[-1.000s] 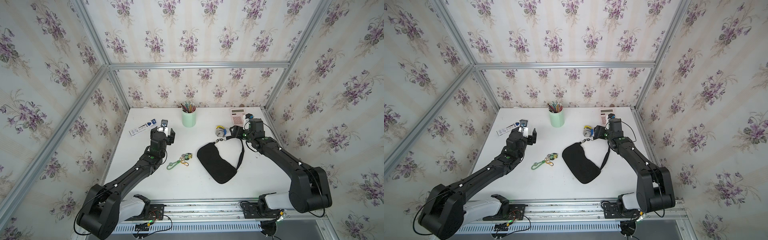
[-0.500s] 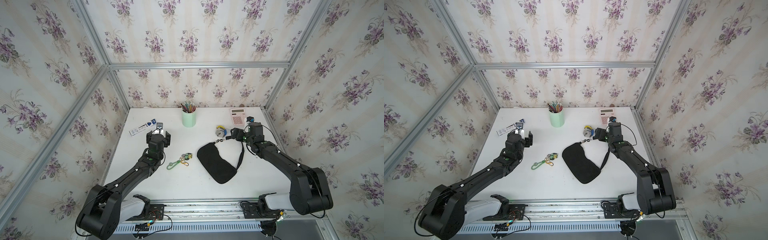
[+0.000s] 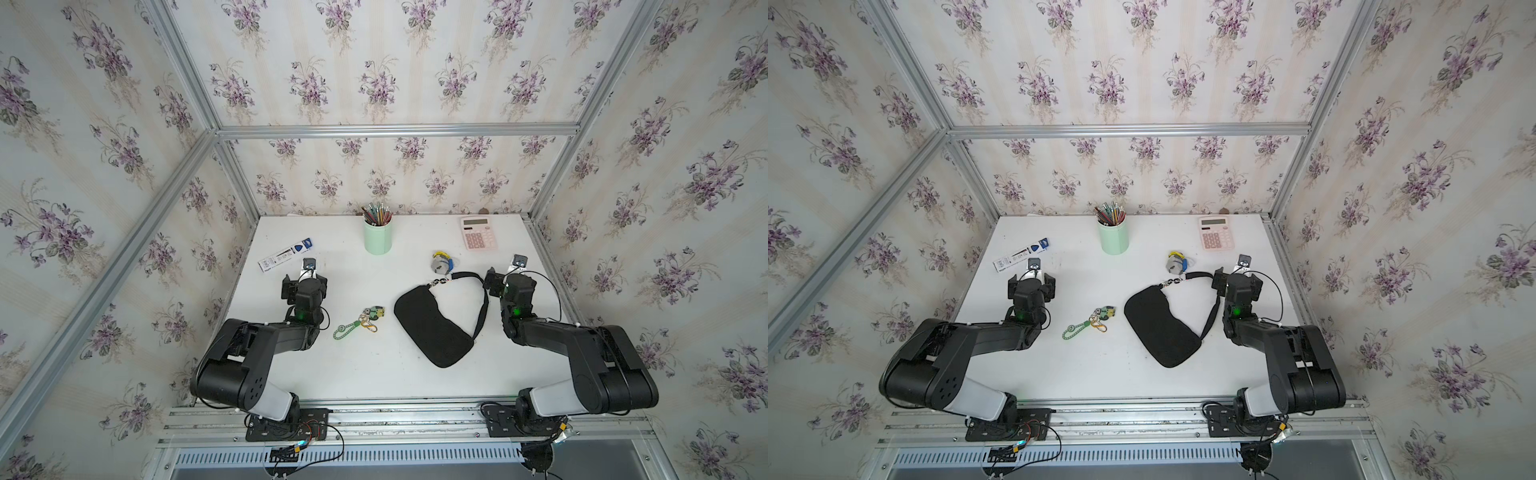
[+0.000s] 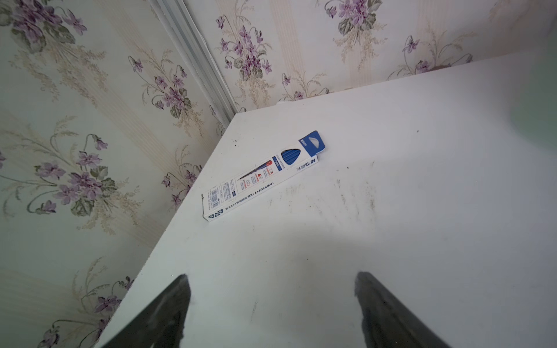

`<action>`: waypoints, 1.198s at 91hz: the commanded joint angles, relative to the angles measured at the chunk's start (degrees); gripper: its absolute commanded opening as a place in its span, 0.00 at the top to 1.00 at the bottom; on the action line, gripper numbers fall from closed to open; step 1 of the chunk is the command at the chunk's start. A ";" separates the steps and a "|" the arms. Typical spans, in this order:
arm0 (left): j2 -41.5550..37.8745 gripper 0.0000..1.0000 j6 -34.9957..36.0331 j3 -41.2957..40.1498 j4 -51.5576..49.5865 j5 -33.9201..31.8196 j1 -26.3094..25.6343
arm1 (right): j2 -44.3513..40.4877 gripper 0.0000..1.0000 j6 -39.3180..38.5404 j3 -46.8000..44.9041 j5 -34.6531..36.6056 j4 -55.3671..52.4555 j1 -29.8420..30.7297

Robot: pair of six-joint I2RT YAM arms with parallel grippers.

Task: Remove the decoration from the bag
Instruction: Reset both arms

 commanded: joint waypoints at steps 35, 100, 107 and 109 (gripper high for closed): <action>1.23 0.12 -6.11 -7.31 15.34 18.38 7.56 | 4.41 0.00 -1.56 -10.63 -7.88 29.17 -2.26; 1.40 0.11 -6.70 -2.17 6.47 17.66 8.05 | 4.31 0.00 -3.72 -9.38 -12.48 28.39 -1.83; 1.40 0.11 -6.70 -2.17 6.47 17.66 7.98 | 4.28 0.00 -3.70 -9.38 -12.56 28.39 -1.85; 1.40 0.11 -6.70 -2.17 6.47 17.66 8.03 | 4.30 0.00 -3.70 -9.45 -12.58 28.39 -1.83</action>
